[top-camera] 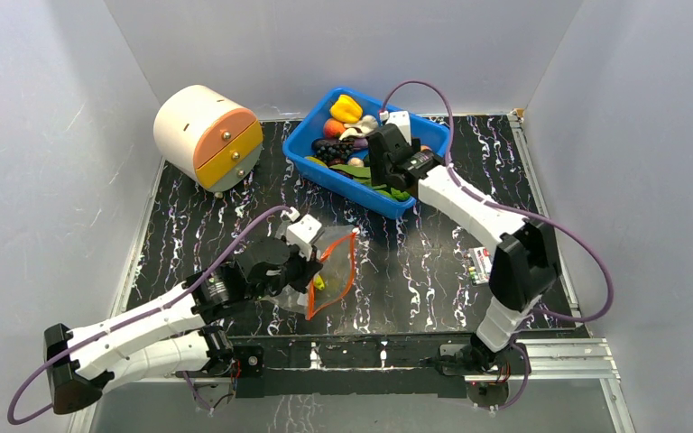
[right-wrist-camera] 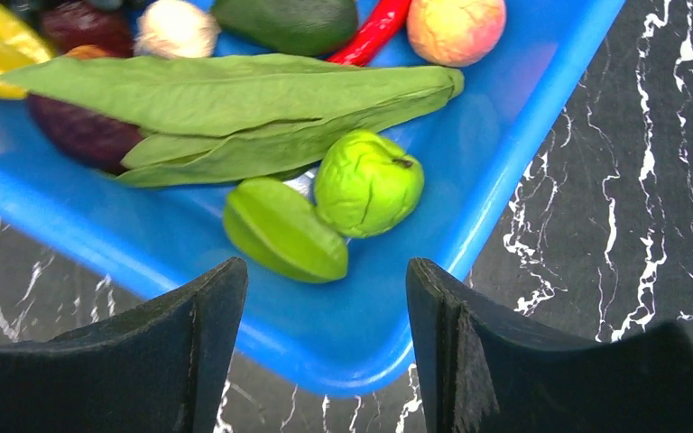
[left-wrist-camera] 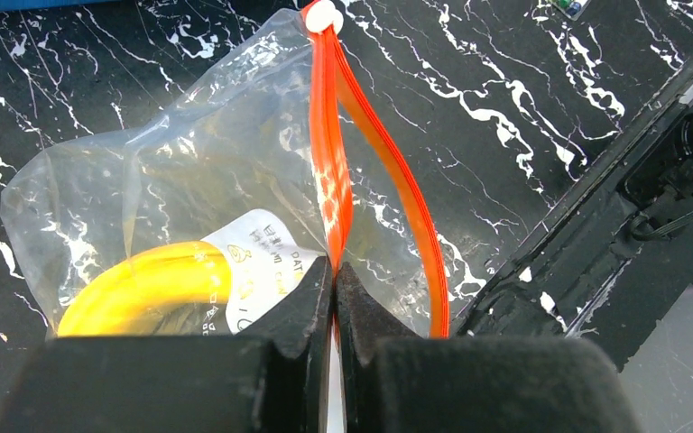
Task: Place the food in the zip-top bag and seal the zipper
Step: Pick up the fake vegetable from the bin.
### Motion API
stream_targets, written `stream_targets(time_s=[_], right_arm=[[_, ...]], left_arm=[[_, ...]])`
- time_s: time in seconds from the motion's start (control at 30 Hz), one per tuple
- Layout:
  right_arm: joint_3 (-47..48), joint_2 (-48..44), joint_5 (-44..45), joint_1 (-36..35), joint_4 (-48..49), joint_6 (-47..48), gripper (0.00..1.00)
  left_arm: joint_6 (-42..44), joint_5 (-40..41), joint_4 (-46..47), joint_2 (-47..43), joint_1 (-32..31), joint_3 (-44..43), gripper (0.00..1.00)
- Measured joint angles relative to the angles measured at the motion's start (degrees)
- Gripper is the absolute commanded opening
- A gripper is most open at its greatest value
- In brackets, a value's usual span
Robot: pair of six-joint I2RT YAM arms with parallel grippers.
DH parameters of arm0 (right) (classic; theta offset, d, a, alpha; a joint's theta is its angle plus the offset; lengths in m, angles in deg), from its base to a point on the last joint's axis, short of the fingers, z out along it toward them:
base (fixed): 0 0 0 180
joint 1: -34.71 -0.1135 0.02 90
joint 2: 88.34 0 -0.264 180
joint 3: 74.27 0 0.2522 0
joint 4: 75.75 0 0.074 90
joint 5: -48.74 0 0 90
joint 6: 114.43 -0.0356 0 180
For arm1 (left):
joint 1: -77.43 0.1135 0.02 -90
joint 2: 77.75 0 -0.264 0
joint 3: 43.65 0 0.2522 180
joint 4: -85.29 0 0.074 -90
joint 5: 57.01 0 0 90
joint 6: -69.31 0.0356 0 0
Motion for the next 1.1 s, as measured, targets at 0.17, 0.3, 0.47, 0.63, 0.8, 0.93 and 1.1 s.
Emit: stream_targets(time_s=[0.17, 0.3, 0.47, 0.63, 0.8, 0.93, 1.1], right_arm=[[4.33, 6.73, 2.86, 2.03, -1.57, -1.18, 0.67], [6.88, 11.13, 4.87, 2.29, -1.86, -1.16, 0.66], [9.73, 15.39, 7.1, 2.71, -3.48, -1.07, 0.68], [13.03, 19.61, 8.15, 3.65, -5.42, -1.11, 0.68], [13.46, 22.64, 8.61, 4.33, -6.38, -1.18, 0.67], [13.77, 24.48, 9.01, 4.48, -7.02, -1.2, 0.61], [14.05, 24.57, 9.14, 4.55, -7.45, -1.53, 0.51]], left_arm=[[0.0, 0.0, 0.0, -1.29, 0.0, 0.0, 0.0], [0.07, -0.02, 0.02, -1.55, 0.0, 0.15, 0.0], [0.2, 0.0, 0.0, -1.64, 0.0, 0.2, 0.0], [0.22, 0.22, 0.0, -2.21, 0.0, 0.26, 0.0], [0.24, 0.57, 0.0, -2.69, 0.0, 0.35, 0.0], [0.22, 0.57, 0.0, -2.71, 0.0, 0.46, 0.0], [0.22, 0.61, 0.02, -2.89, 0.0, 0.52, 0.0]])
